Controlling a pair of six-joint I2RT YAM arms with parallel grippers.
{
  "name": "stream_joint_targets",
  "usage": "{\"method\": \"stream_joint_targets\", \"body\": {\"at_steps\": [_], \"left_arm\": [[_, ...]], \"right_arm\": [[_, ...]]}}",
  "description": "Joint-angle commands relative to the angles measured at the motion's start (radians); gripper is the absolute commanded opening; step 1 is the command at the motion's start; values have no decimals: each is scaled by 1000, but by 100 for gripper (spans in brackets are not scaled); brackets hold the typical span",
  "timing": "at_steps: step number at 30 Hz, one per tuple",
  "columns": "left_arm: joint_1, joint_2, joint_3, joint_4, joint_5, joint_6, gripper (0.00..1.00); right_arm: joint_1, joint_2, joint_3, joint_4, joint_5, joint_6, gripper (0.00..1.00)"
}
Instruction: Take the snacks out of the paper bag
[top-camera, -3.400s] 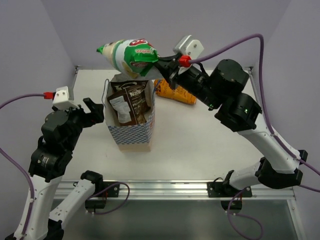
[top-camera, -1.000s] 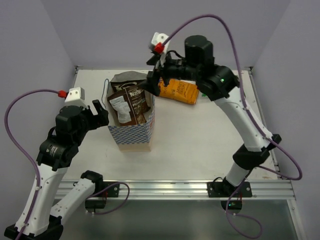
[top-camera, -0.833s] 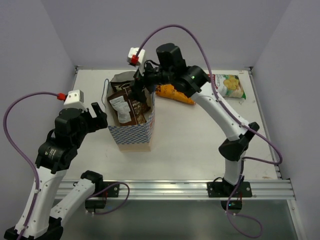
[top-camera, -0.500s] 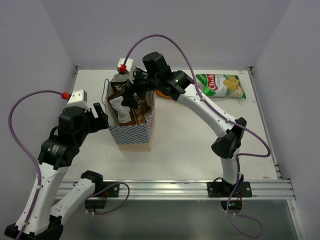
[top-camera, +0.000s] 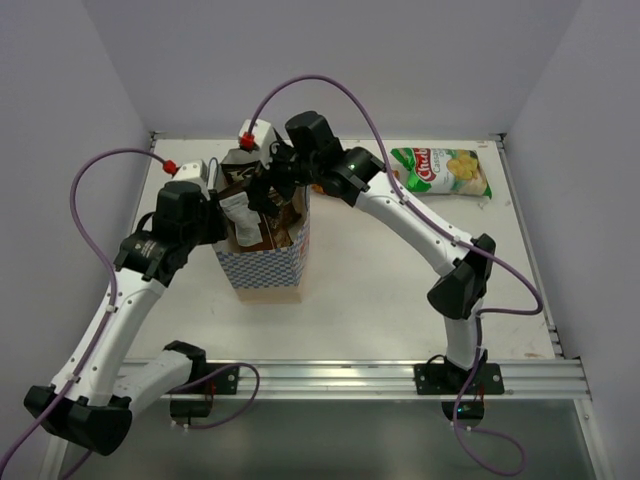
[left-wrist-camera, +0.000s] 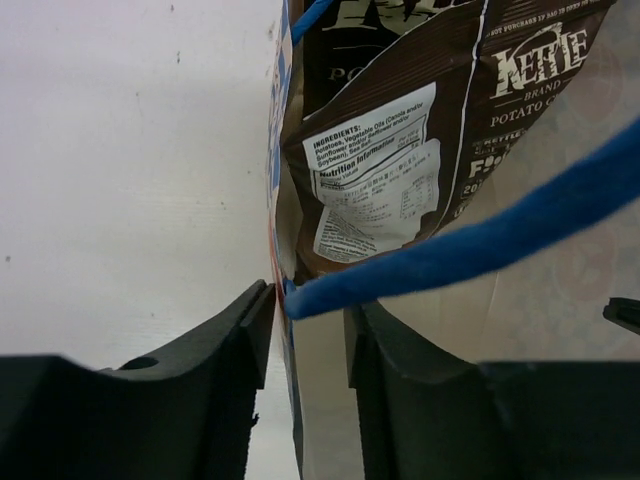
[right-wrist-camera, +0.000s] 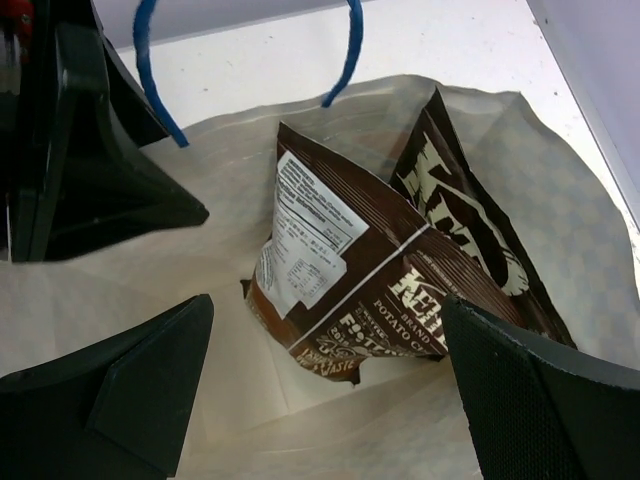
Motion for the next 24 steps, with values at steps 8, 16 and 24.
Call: {"method": "stream_joint_targets", "body": {"at_steps": [8, 16, 24], "left_arm": [[-3, 47, 120, 116, -72, 186, 0], [-4, 64, 191, 283, -72, 493, 0], [-6, 39, 176, 303, 32, 526, 0]], "right_arm": [[4, -110, -42, 27, 65, 25, 99], [4, -184, -145, 70, 80, 83, 99], [4, -241, -283, 151, 86, 102, 98]]}}
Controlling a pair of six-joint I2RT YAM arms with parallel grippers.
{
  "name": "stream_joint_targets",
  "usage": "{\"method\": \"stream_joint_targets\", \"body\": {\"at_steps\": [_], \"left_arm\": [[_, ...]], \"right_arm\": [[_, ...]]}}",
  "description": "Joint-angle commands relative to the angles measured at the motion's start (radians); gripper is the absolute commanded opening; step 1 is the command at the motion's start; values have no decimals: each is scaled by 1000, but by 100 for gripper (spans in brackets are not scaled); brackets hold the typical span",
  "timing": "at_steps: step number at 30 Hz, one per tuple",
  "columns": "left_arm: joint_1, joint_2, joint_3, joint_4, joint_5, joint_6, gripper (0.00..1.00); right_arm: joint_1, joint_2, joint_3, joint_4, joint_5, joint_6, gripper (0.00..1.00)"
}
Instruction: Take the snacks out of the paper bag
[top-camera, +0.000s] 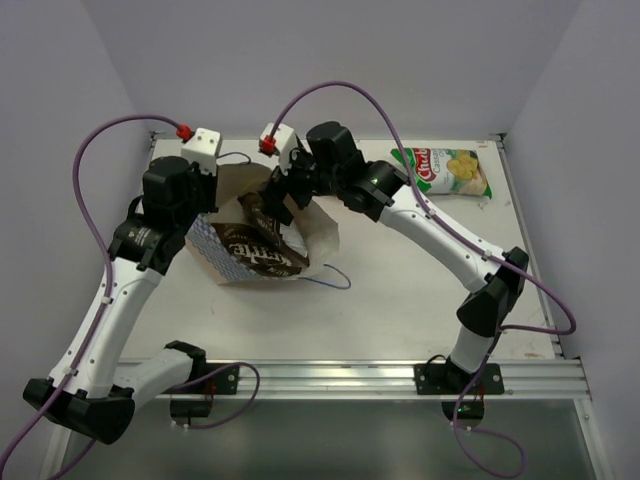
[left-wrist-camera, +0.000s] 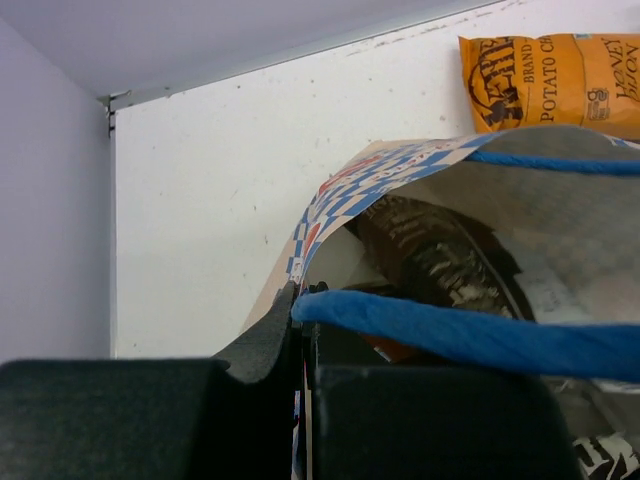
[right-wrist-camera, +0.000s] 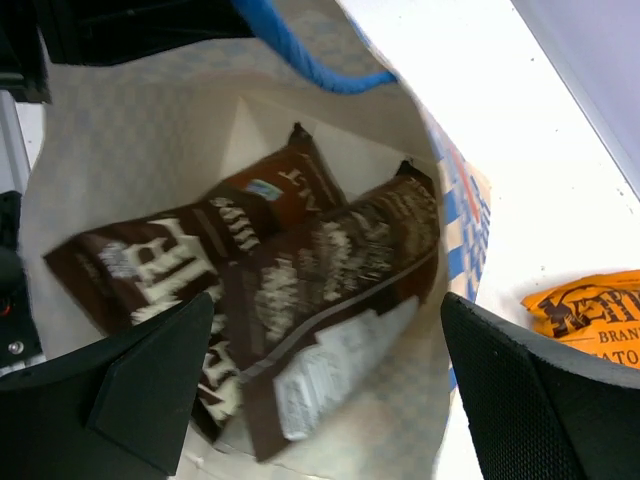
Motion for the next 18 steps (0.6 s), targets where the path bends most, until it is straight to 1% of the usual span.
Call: {"method": "stream_joint_targets", "body": {"at_steps": [1, 4, 7, 10, 14, 18], "left_arm": [[-6, -39, 19, 106, 54, 33, 0], [-6, -48, -18, 99, 67, 6, 0], [-7, -48, -21, 76, 68, -24, 0], [-7, -45, -11, 48, 59, -39, 0], [-7, -37, -3, 19, 63, -84, 0], [-7, -43, -10, 16, 82, -93, 0]], "right_arm": [[5, -47, -79, 89, -8, 25, 98], [4, -57, -137, 101, -60, 49, 95], [15, -90, -211, 140, -107, 72, 93], [35, -108, -263, 175, -80, 103, 93], [71, -88, -271, 183, 13, 153, 92], [78, -68, -277, 215, 50, 201, 89]]}}
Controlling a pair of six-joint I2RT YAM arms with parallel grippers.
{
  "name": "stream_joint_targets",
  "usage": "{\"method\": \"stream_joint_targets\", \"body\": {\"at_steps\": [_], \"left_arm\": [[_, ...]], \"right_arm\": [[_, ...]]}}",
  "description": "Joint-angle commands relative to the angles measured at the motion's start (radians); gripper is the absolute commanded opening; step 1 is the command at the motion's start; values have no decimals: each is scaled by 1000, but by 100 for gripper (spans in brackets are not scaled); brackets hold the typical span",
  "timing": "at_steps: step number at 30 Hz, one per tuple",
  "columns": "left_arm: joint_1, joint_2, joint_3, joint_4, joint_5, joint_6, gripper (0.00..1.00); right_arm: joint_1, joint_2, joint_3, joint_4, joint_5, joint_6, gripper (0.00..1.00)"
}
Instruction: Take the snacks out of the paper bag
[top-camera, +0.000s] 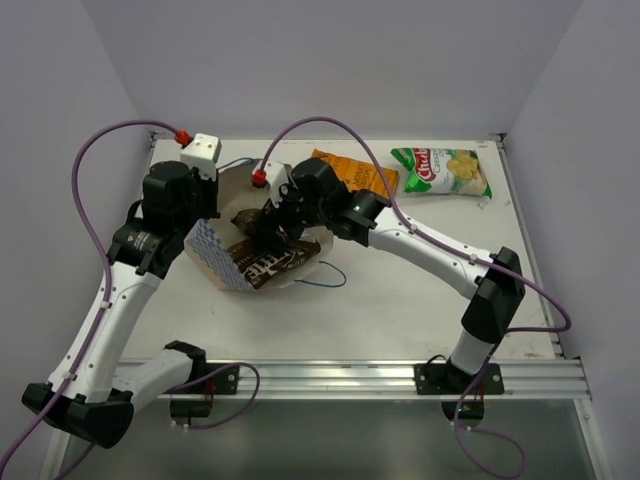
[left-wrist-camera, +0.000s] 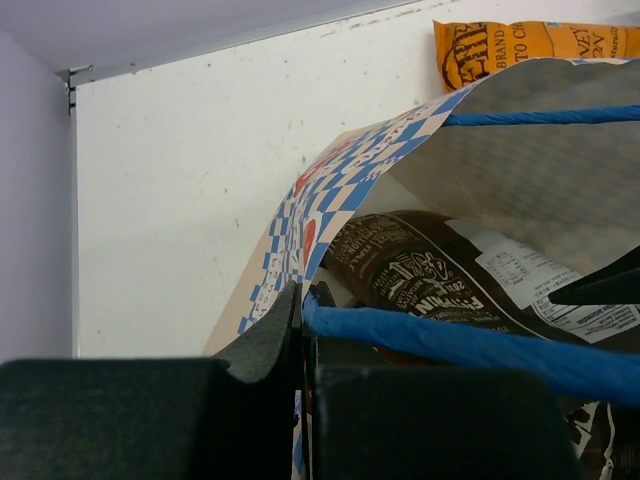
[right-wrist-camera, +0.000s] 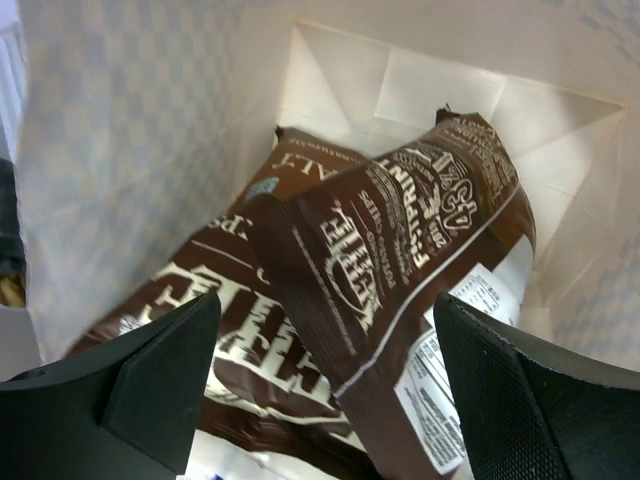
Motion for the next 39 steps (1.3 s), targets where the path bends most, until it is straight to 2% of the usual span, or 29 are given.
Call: {"method": "stream_joint_targets", "body": {"at_steps": [1, 9, 16, 21, 22, 24, 25, 28, 35, 39], "left_arm": [[-6, -20, 12, 41, 32, -33, 0], [-6, -25, 11, 28, 24, -50, 0], [-6, -20, 25, 2, 6, -70, 0], [-6, -13, 32, -23, -5, -104, 0], [-6, -14, 31, -26, -5, -111, 0], [-6, -16, 28, -29, -9, -116, 0], [-6, -16, 28, -29, -12, -118, 0], [-6, -14, 25, -37, -29, -125, 0], [-5, -1, 17, -55, -89, -145, 0], [-2, 12, 9, -54, -121, -151, 0]], "right_arm": [[7, -24, 1, 75, 54, 62, 89], [44, -1, 13, 51, 66, 8, 88], [44, 82, 16, 42, 89, -9, 76], [44, 114, 27, 39, 137, -30, 53], [44, 116, 28, 40, 144, -32, 43], [44, 122, 41, 39, 167, -47, 33], [44, 123, 47, 37, 177, -53, 20], [44, 116, 88, 8, 197, -73, 0], [44, -18, 189, -34, 175, -82, 0], [44, -107, 272, -46, 221, -98, 0]]}}
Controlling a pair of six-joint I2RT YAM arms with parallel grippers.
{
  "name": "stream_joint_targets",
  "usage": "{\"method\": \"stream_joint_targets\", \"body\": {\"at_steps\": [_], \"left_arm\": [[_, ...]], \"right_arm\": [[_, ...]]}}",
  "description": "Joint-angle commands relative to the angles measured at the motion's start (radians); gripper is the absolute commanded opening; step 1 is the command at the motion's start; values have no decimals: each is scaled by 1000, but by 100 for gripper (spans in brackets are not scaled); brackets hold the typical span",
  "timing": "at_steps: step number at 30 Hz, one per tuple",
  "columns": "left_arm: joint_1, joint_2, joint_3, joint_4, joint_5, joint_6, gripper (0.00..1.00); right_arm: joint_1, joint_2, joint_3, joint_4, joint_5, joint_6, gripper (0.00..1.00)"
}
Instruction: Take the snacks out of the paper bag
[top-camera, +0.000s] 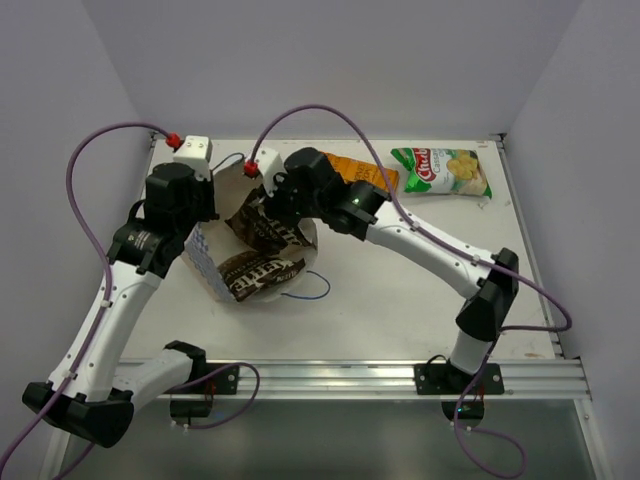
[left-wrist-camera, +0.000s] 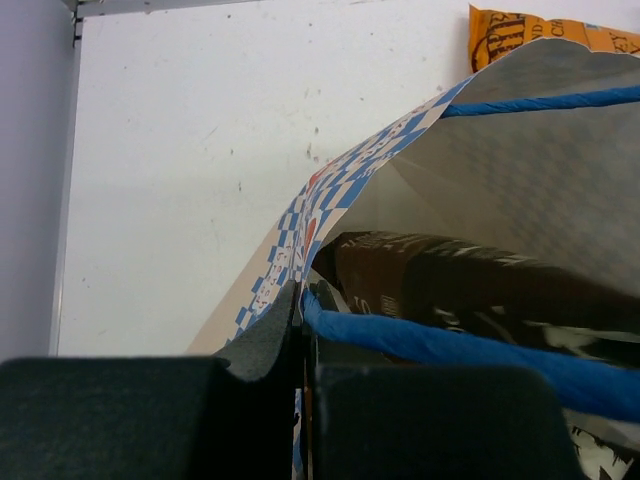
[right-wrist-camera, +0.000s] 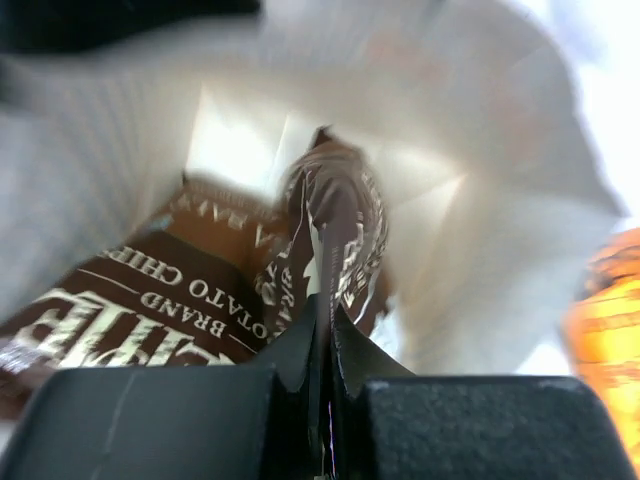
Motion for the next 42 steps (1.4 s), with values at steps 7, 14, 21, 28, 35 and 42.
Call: {"method": "stream_joint_targets", "body": {"at_steps": [7, 14, 21, 28, 35, 42], "left_arm": [[20, 45, -7, 13, -82, -30, 0], [66, 87, -3, 24, -103, -30, 0], [98, 116, 28, 24, -123, -41, 0], [109, 110, 22, 42, -105, -56, 0], [109, 101, 68, 40, -90, -48, 0], [109, 102, 78, 40, -73, -45, 0]], "right_arm": [[-12, -291, 157, 40, 203, -69, 0], [-115, -437, 62, 41, 324, -33, 0], [-389, -575, -196, 23, 272, 105, 0], [-551, -644, -366, -20, 294, 188, 0], [-543, -555, -434, -59, -68, 349, 0], [-431, -472, -517, 70, -392, 433, 0]]}}
